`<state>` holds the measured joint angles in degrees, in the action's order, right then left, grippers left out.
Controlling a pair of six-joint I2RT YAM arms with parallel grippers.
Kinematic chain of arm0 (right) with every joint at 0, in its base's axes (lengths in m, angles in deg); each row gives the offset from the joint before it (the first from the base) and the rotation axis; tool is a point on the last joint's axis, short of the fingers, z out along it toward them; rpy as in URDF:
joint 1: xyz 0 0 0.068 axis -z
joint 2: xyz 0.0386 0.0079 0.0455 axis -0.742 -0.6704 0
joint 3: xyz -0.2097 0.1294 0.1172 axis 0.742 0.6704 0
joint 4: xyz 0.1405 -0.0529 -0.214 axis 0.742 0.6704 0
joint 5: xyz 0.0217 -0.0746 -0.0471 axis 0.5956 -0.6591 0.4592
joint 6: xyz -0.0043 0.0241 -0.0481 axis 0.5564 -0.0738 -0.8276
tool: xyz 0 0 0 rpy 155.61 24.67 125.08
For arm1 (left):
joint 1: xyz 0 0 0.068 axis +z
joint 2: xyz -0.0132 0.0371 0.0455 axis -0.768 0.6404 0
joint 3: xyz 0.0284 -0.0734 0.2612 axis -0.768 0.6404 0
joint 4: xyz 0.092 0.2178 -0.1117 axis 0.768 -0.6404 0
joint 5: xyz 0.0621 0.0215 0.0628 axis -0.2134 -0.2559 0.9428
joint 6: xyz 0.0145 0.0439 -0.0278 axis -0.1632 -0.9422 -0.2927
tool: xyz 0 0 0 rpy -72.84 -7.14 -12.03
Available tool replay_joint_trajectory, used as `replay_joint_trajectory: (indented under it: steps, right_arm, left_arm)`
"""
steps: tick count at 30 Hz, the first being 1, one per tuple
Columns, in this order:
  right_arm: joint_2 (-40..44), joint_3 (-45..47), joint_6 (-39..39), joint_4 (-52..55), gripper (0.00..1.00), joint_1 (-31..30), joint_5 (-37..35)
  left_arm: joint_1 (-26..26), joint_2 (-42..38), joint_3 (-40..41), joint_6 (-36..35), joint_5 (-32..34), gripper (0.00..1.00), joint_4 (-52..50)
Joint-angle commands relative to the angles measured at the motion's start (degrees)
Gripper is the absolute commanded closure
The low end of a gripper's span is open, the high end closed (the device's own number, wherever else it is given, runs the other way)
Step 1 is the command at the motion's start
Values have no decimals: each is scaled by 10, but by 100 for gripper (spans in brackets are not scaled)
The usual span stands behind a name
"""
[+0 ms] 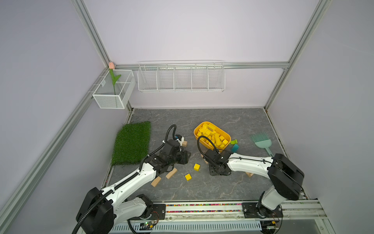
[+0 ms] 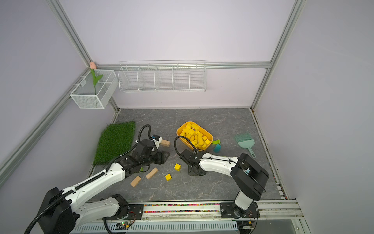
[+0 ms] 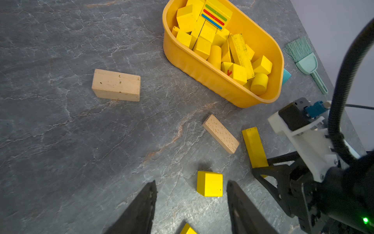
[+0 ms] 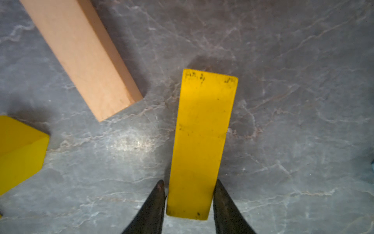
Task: Pick out the yellow building blocks
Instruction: Pick up the building block from the center of the board.
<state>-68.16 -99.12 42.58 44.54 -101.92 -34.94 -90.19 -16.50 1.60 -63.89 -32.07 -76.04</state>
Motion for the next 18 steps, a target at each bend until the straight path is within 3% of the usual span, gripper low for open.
replay_joint_trajectory:
  steps: [1,11,18]
  right_arm:
    - [-9,4,2,4,64,3,4]
    - [6,3,-5,6,82,-7,-4]
    - [68,-30,-87,22,83,-28,-19]
  left_arm:
    - [4,7,-11,8,-4,42,3]
    - [4,9,-12,9,-3,42,2]
    - [4,10,-11,10,-5,42,4]
